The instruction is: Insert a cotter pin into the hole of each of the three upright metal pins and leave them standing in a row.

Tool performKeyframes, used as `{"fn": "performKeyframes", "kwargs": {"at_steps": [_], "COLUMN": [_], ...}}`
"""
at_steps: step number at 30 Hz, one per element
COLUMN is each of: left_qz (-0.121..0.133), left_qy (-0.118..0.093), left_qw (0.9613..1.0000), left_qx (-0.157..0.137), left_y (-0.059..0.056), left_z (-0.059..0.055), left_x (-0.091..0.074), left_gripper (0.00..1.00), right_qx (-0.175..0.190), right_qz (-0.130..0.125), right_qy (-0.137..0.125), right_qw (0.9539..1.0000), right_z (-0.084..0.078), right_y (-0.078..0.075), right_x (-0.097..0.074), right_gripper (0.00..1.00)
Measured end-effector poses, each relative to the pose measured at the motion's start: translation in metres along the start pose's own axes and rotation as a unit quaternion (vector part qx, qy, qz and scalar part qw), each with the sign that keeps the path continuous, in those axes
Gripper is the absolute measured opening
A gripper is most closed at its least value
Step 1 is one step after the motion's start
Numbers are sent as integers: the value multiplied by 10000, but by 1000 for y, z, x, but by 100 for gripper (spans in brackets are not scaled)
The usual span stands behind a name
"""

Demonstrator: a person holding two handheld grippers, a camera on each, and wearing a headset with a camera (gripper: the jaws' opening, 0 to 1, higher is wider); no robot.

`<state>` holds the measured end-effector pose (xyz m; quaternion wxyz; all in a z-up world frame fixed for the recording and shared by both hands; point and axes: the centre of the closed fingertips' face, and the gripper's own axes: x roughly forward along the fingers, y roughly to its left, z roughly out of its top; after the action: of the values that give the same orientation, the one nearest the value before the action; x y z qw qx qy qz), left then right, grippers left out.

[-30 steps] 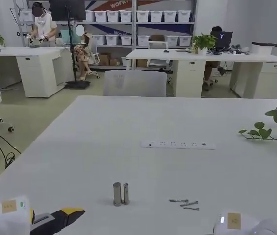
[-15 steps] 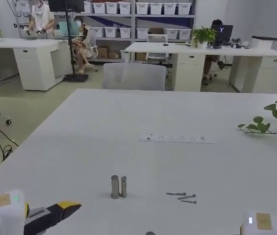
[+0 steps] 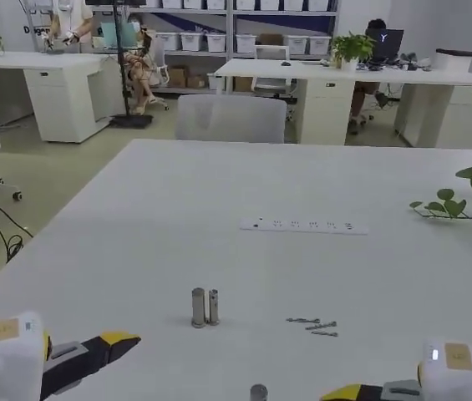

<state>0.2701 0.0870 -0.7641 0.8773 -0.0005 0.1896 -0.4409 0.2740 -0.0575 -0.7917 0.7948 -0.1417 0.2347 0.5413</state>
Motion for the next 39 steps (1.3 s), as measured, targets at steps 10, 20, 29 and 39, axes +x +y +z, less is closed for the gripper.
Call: {"fn": "performKeyframes", "kwargs": {"at_steps": [10,20,29,39], "left_qz": [14,50,97,136], "left_qy": [15,18,31,61], "left_qw": [10000,9999,9998,9996], "left_qx": [-59,-114,-173,-235], "left_y": [2,3,5,9], "left_z": [-2,-1,-2,-5], "left_x": [0,0,-3,-5], "left_gripper": [99,98,98,98], "right_qx": [-70,-186,-287,-308], "right_qz": [-126,-323,-421,-331], "right_qy": [211,526,718,906], "right_qw": [9997,9979,9961,9949], "right_z": [-1,-2,-1,-2], "right_y": [-50,-111,-152,-170], "right_x": [5,17,32,50], "right_gripper": [35,37,34,27]}}
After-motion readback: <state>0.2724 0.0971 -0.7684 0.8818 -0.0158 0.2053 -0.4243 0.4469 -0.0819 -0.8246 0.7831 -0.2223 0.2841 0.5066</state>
